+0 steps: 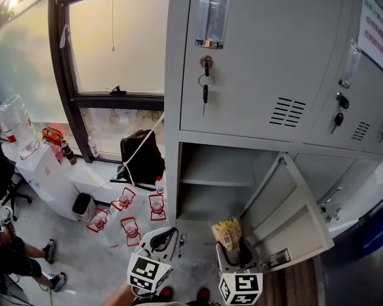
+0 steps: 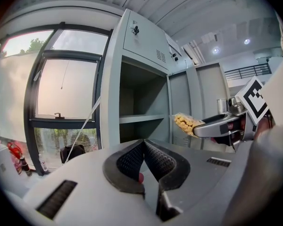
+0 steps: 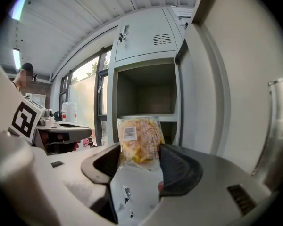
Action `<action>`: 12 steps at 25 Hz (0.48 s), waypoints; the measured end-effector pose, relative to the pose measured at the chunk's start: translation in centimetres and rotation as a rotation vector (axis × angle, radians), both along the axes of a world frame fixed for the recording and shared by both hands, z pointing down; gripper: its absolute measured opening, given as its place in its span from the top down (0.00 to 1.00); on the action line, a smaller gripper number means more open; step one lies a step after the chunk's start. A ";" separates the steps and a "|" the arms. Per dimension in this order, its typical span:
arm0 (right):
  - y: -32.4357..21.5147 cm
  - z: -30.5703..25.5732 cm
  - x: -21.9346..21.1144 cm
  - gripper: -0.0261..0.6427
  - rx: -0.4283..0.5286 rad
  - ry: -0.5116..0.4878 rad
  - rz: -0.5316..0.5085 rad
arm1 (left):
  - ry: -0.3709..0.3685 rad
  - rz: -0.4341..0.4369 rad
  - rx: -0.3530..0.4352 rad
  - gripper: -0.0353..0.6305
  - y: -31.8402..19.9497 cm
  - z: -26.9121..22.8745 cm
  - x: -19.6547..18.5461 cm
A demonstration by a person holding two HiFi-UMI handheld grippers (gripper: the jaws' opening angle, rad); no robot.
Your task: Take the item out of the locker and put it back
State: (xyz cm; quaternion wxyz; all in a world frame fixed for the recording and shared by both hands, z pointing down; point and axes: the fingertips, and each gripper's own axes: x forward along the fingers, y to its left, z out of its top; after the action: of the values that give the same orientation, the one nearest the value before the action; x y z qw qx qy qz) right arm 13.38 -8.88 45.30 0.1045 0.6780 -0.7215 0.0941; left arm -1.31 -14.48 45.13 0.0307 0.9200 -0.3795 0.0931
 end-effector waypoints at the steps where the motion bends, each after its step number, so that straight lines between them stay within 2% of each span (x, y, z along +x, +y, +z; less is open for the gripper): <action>1: 0.4 0.2 0.0 0.57 0.003 -0.001 0.003 | 0.001 0.000 -0.002 0.91 0.1 0.0 -0.1; 12: 1.7 0.7 0.0 0.57 0.012 -0.002 0.013 | -0.002 0.001 -0.007 0.91 1.1 0.0 -0.6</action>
State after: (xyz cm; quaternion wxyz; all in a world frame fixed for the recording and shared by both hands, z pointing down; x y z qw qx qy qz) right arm 13.36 -7.19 46.00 0.0990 0.6833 -0.7177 0.0913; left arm -1.92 -13.41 45.15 0.0337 0.9199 -0.3789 0.0955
